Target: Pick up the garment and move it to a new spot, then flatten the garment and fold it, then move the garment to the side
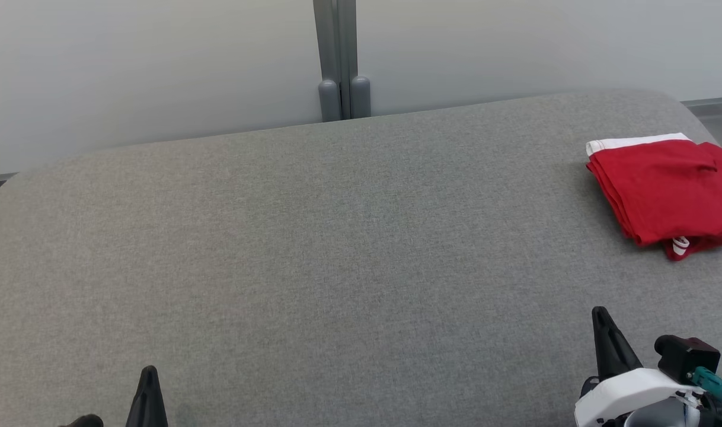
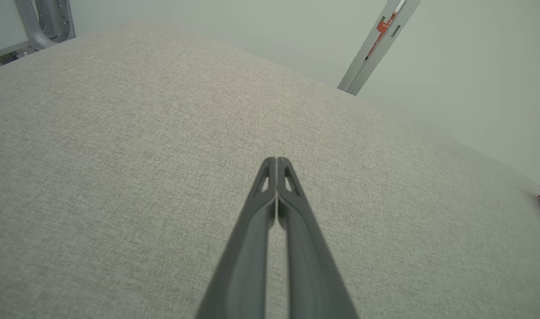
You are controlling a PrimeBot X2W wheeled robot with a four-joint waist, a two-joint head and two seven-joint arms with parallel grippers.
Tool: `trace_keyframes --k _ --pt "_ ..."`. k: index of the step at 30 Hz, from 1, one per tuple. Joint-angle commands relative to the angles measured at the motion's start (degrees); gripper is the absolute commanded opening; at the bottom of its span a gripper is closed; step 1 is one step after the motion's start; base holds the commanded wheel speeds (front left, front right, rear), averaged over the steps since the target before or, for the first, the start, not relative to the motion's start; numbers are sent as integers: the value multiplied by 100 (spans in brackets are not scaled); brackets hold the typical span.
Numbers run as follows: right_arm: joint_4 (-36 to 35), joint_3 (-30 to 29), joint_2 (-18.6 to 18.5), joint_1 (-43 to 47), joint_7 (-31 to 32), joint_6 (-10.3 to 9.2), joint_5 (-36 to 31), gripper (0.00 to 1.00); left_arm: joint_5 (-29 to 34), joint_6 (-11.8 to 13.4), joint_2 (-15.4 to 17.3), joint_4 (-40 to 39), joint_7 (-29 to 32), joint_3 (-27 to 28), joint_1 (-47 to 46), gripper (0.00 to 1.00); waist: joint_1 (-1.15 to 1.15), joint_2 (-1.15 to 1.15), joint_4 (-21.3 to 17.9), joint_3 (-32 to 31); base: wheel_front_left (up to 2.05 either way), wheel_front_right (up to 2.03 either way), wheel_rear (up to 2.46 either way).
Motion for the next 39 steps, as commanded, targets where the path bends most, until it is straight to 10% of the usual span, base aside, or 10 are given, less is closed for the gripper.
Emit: trace_keyframes --k 1,39 --pt "-112 -17 -20 -167 49 -2 294 0 -235 -48 23 -53 52 51 -191 0 0 0 3 0 0 0 0" --pt "-202 -130 5 -494 822 -4 3731 0 -3141 -239 41 74 846 237 -862 0 0 0 86 8 0 0 0"
